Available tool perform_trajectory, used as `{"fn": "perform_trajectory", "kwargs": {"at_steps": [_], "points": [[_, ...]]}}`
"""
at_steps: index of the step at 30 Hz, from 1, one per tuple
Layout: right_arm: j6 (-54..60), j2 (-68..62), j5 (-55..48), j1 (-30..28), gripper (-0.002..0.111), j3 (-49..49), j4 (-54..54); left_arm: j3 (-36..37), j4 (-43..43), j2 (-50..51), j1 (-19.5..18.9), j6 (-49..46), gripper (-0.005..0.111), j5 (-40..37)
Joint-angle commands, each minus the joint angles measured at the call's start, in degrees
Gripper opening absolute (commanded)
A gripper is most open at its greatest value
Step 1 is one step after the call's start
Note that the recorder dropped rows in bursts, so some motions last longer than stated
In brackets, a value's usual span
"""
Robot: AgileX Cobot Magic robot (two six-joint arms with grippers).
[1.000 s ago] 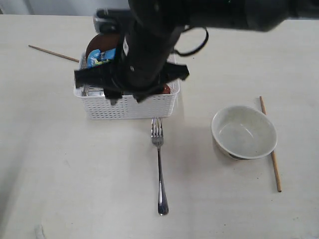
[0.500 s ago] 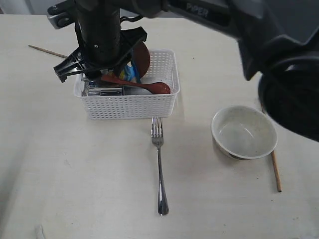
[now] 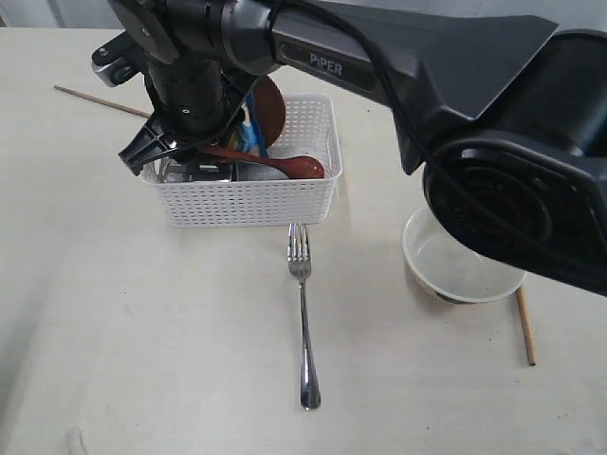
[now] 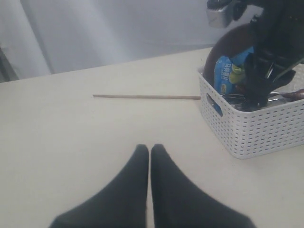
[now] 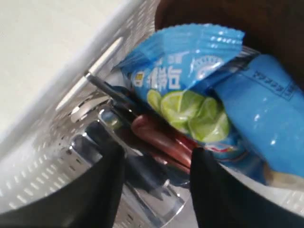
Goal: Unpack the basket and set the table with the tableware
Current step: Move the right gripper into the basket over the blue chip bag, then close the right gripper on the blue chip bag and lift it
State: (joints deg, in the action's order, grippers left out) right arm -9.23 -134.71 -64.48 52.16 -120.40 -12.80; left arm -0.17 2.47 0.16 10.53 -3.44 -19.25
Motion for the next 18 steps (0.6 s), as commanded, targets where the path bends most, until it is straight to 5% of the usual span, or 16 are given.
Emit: {"fn": "perform_trajectory", "kwargs": {"at_steps": [1, 9, 15, 18], "points": [[0.37, -1.32, 1.49, -0.11, 0.044, -0.12, -0.96, 0.17, 0.25, -0.16, -0.37, 0.26, 0.001, 0.38], [-1.01, -3.00, 0.39, -0.11, 0.042, -0.12, -1.88, 0.17, 0.25, -0.16, -0.37, 0.26, 0.001, 0.38], [-1.33, -3.49, 0.62, -0.11, -0.001, -0.12, -4.40, 0.17, 0.25, -0.16, -0.37, 0.26, 0.001, 0.38], [-1.33, -3.38, -0.02, -0.11, -0.001, -0.12, -6.38, 0.17, 0.25, -0.16, -0.37, 0.26, 0.001, 0.38]]}}
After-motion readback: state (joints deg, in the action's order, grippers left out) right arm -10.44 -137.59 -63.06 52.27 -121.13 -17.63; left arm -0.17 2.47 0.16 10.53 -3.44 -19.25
